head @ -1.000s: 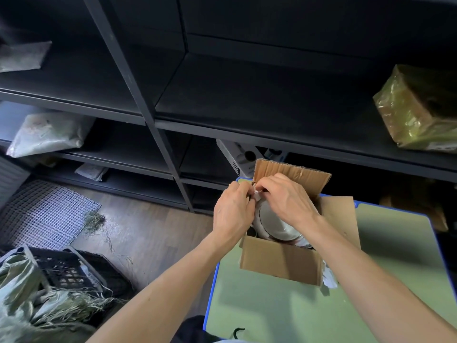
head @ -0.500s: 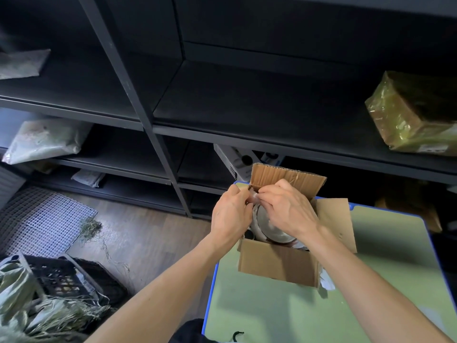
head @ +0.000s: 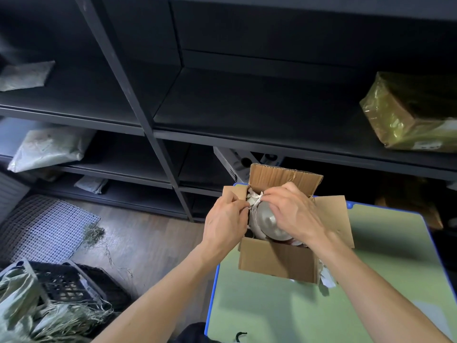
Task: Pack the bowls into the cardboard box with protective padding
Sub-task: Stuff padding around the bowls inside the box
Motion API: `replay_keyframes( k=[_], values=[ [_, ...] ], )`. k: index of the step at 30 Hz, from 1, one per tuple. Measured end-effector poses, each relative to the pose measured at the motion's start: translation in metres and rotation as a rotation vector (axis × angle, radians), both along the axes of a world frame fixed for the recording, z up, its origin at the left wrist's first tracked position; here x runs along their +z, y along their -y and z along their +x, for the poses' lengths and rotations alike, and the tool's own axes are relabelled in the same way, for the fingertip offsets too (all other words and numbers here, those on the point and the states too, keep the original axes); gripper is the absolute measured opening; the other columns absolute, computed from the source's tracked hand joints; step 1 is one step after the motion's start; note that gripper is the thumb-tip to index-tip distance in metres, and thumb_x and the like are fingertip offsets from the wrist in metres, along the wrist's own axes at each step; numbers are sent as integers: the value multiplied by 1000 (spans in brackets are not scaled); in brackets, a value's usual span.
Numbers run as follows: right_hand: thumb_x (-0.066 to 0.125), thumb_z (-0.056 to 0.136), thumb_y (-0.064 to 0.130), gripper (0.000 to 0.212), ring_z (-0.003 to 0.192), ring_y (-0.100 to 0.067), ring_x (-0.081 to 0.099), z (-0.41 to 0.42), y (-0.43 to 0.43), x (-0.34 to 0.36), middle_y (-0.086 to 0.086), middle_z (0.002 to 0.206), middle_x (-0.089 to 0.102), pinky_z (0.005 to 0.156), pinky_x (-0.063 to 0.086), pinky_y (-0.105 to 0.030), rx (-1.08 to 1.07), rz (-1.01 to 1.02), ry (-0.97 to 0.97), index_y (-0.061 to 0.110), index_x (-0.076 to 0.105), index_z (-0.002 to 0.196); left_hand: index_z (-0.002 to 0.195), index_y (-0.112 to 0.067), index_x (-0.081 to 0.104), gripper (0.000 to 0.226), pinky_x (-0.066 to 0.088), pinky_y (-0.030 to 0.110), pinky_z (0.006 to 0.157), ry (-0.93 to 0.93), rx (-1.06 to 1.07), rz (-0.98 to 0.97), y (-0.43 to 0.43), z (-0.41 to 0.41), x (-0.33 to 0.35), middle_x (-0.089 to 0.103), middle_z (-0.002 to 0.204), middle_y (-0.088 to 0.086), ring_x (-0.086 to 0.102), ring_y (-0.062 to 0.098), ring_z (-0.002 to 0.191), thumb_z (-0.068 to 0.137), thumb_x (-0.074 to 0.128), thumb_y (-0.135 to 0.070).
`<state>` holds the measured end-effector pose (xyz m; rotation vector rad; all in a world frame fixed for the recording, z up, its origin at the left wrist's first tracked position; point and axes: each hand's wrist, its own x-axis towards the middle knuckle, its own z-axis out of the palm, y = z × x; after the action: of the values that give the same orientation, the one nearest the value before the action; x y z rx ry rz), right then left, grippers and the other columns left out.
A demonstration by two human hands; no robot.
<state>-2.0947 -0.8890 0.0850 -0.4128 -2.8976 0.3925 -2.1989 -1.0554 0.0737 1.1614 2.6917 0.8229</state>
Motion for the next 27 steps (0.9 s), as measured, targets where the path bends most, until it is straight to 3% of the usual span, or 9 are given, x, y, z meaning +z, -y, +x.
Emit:
replay_keyframes(
  k=[6, 8, 12, 16, 20, 24, 27],
  values=[
    [61, 93, 11, 26, 105, -19, 52, 18, -7, 5, 10, 120, 67, 79, 53, -40, -49, -28, 14, 20, 74, 114, 89, -20, 72, 30, 38, 26, 62, -37, -10, -23, 1, 8, -6, 43, 92, -8, 40, 12, 79, 99, 45, -28],
    [61, 92, 9, 26, 103, -20, 53, 25, -5, 5, 10, 117, 68, 78, 52, -39, -51, -34, 17, 19, 74, 113, 89, -17, 71, 32, 42, 30, 64, -47, -7, -39, -2, 10, -8, 42, 93, -6, 38, 13, 81, 100, 43, -29],
    [57, 94, 14, 26, 110, -18, 52, 40, -5, 3, 10, 118, 68, 87, 50, -38, -64, -78, 40, 20, 72, 114, 82, -14, 68, 32, 46, 34, 68, -71, -9, -28, -8, 15, -4, 45, 90, -4, 38, 14, 84, 100, 45, -29],
    [51, 98, 17, 28, 114, -15, 50, 54, -7, 3, 14, 119, 67, 89, 48, -32, -66, -100, 75, 22, 71, 116, 98, -19, 70, 24, 47, 33, 78, -79, -40, -54, -13, 21, -1, 52, 97, -5, 42, 17, 93, 99, 47, -26],
    [51, 98, 17, 28, 109, -14, 50, 67, -11, 6, 16, 116, 66, 83, 42, -23, -89, -121, 71, 26, 70, 115, 112, -19, 71, 24, 44, 34, 75, -106, -42, 4, -18, 29, 3, 65, 97, -3, 44, 20, 82, 96, 53, -16],
    [52, 97, 15, 27, 108, -13, 51, 80, -16, 8, 15, 114, 68, 84, 49, -33, -93, -132, 65, 24, 71, 114, 100, -16, 73, 15, 40, 28, 71, -181, -68, 82, -21, 40, 1, 65, 96, -2, 37, 13, 78, 91, 61, -11],
    [55, 95, 14, 24, 106, -13, 52, 93, -20, 12, 13, 108, 68, 81, 48, -31, -124, -143, 36, 24, 73, 109, 86, -13, 70, 17, 46, 36, 67, -163, -188, 122, -31, 57, 4, 62, 86, 1, 51, 23, 78, 94, 55, -14]
  ],
)
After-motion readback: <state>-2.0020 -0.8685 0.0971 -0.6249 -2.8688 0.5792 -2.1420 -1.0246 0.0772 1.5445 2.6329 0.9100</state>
